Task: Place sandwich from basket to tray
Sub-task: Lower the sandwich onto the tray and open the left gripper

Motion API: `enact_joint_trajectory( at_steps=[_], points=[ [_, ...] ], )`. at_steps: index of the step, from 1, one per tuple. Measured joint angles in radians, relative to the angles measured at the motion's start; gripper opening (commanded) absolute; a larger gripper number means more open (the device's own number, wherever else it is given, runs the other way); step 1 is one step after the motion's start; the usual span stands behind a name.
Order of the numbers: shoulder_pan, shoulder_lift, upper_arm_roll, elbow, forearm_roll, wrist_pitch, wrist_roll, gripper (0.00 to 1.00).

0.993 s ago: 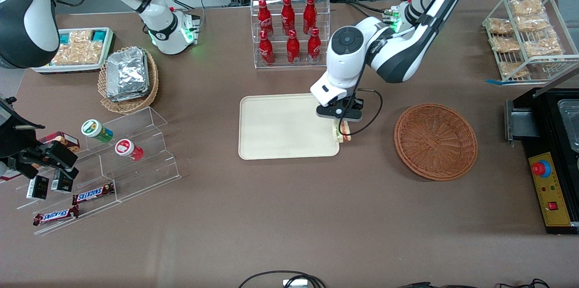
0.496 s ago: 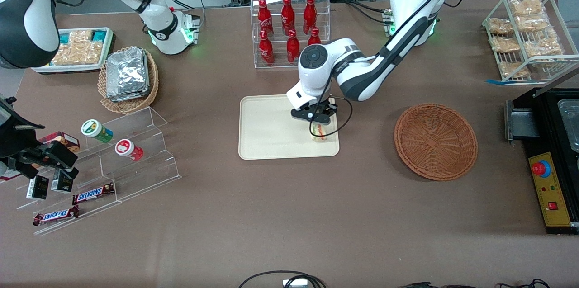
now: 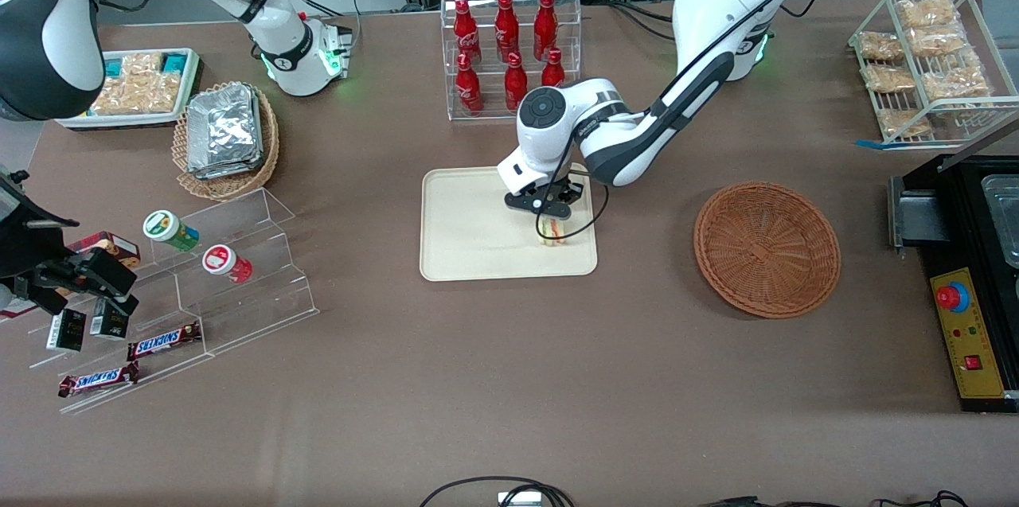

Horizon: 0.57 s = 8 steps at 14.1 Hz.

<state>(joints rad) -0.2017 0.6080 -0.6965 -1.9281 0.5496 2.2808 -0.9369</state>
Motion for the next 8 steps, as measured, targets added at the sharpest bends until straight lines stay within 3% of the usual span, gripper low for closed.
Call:
enact_joint_trajectory(
  at_steps=[3, 4, 6, 8],
  points=[
    [-0.001, 0.014, 0.0, 0.0, 0.03, 0.0, -0.022, 0.14],
    [-0.001, 0.019, 0.0, 0.0, 0.041, 0.0, -0.031, 0.23],
    [-0.001, 0.031, 0.0, 0.0, 0.058, 0.0, -0.051, 0.51],
    [-0.001, 0.038, 0.0, 0.001, 0.06, 0.0, -0.057, 0.66]
  ],
)
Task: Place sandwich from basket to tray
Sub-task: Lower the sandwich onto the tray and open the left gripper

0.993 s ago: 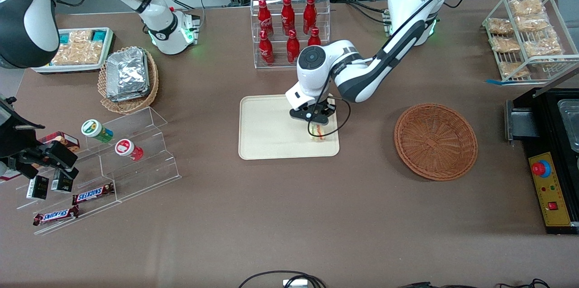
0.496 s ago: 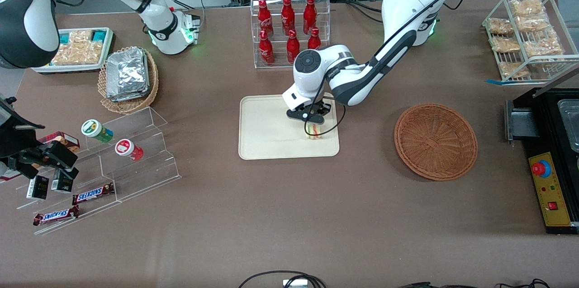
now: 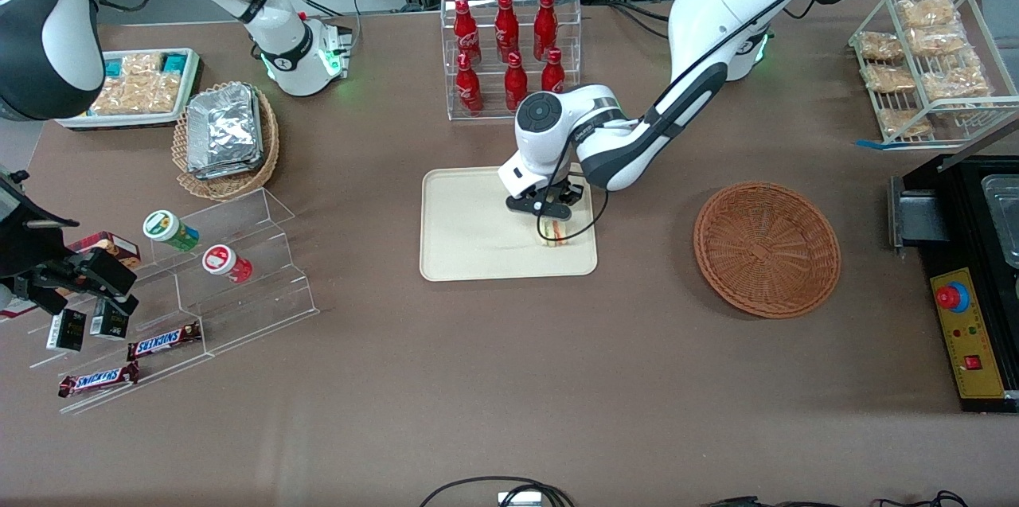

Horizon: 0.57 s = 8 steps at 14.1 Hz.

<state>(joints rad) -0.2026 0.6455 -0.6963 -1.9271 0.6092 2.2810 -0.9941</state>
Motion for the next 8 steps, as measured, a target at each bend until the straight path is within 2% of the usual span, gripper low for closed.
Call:
enact_joint_trajectory(
  at_steps=[8],
  points=[
    [0.003, -0.004, 0.0, 0.045, 0.0, -0.008, -0.064, 0.66]
  ],
)
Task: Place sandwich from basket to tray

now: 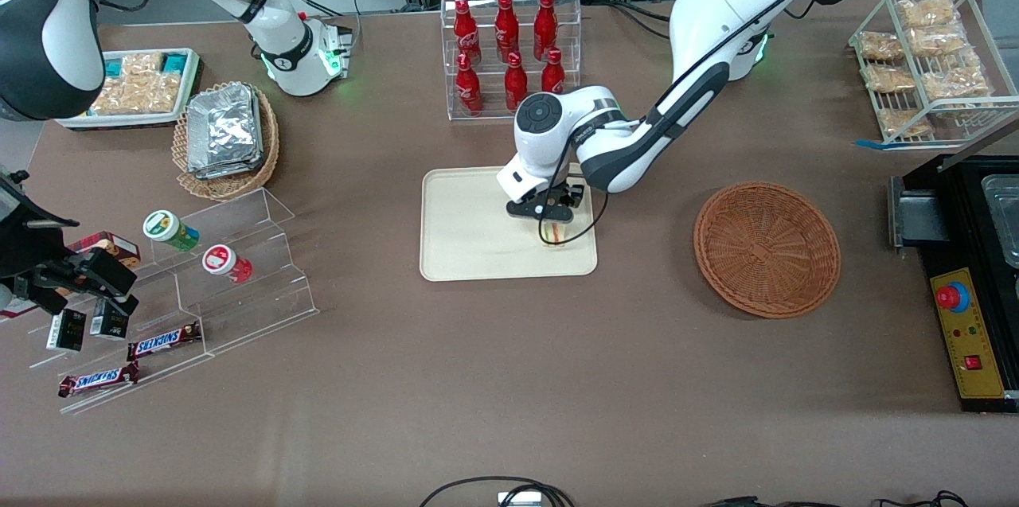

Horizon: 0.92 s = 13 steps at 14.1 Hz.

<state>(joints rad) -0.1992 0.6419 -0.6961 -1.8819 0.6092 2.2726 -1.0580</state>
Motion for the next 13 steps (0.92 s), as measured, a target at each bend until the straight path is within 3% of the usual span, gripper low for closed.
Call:
enact_joint_trajectory(
  at_steps=[6, 13],
  points=[
    [0.027, -0.013, 0.001, 0.162, -0.026, -0.159, -0.032, 0.65],
    [0.184, -0.035, 0.001, 0.302, -0.063, -0.232, -0.032, 0.65]
  ],
)
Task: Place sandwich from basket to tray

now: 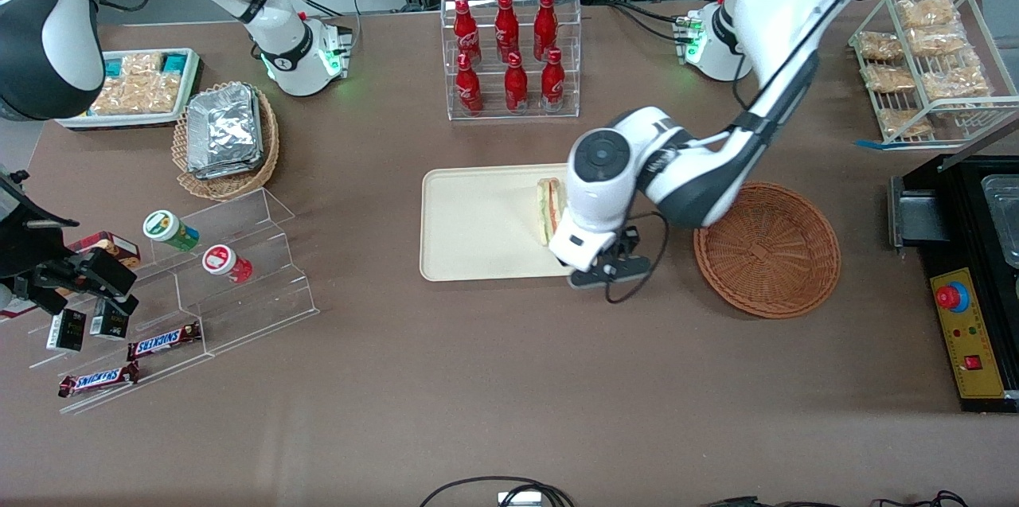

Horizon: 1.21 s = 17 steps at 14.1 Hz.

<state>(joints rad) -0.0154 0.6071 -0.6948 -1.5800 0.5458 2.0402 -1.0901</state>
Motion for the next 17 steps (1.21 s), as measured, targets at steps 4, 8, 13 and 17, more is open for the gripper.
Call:
enact_joint_trajectory(
  at_steps=[4, 8, 13, 17],
  points=[
    [0.089, -0.027, -0.001, 0.07, -0.013, -0.066, 0.003, 0.63],
    [0.128, -0.059, -0.001, 0.126, -0.015, -0.131, 0.003, 0.61],
    [0.204, -0.088, -0.001, 0.13, -0.105, -0.149, 0.164, 0.66],
    [0.3, -0.174, 0.035, 0.143, -0.284, -0.239, 0.469, 0.88]
  ],
)
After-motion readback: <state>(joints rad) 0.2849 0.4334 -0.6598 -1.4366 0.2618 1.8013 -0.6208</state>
